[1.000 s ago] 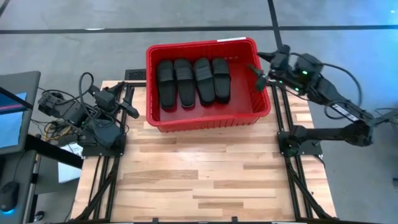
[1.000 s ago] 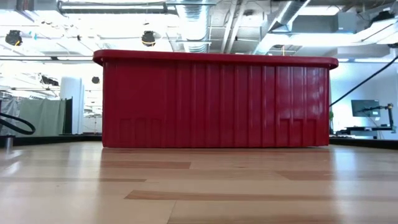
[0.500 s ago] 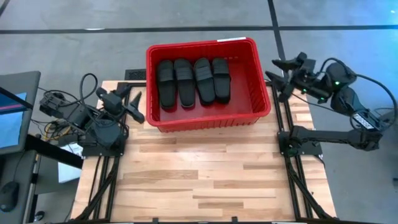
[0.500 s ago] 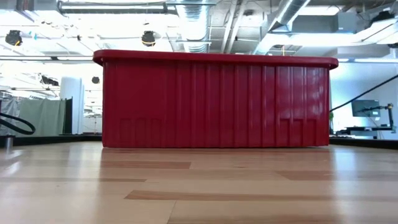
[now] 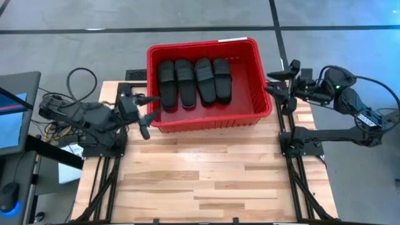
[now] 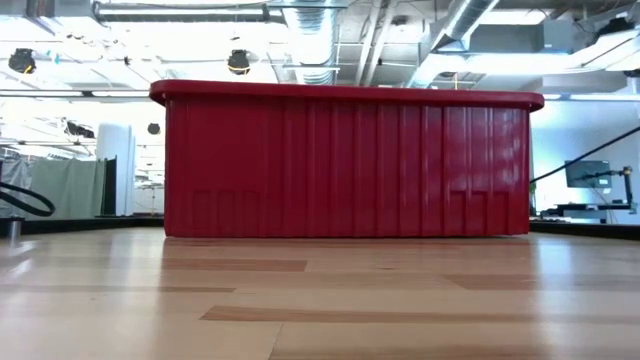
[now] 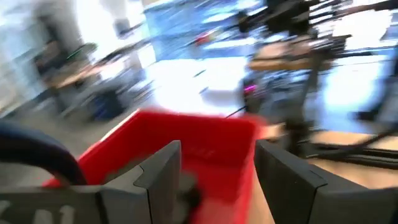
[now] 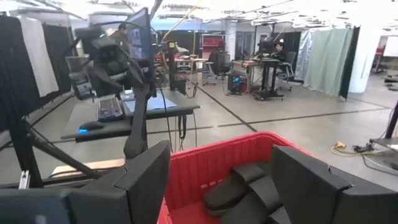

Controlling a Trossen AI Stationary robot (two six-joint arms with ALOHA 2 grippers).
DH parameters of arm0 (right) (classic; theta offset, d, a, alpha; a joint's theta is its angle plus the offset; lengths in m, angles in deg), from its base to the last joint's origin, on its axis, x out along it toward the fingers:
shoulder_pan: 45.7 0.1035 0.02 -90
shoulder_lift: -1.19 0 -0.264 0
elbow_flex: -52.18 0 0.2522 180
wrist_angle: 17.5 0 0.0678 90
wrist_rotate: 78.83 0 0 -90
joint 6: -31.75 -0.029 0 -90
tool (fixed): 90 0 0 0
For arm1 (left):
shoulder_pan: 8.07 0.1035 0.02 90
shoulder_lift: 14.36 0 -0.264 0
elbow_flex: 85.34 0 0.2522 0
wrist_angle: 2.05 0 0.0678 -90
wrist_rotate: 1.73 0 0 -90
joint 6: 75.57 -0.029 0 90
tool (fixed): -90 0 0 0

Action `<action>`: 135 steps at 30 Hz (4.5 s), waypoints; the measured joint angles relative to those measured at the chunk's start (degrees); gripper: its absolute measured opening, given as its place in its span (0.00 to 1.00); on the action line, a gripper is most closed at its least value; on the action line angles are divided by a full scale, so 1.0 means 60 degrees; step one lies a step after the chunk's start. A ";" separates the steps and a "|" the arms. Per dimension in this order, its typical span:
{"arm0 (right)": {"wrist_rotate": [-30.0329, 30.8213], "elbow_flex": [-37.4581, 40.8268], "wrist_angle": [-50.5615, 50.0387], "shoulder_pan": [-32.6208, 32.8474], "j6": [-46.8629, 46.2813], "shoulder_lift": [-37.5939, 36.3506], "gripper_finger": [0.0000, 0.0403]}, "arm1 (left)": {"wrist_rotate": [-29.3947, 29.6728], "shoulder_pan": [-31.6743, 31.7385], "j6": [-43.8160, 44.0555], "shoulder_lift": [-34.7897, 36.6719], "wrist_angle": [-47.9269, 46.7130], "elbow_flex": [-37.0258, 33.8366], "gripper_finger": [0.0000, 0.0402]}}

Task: Pick and place slides into bin
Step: Return to Home Position

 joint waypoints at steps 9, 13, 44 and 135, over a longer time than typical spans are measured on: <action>-0.0074 0.0260 0.0089 0.0520 0.0531 -0.0029 0.65 | -0.3794 0.2413 -0.1275 -0.0017 0.0911 -0.0415 0.48; -0.0109 0.1138 0.0575 0.0706 0.0695 -0.0131 0.65 | -0.5456 0.3729 -0.1554 0.0194 0.1783 -0.1073 0.48; -0.1020 0.4830 0.2663 -0.0855 -0.0680 -0.2893 0.65 | -1.1097 0.7192 0.0108 0.1383 0.4697 -0.4011 0.48; -0.2295 0.3960 0.1938 -0.0894 -0.1094 -0.1934 0.65 | -1.0134 0.6283 0.0694 0.3015 0.2269 -0.5005 0.48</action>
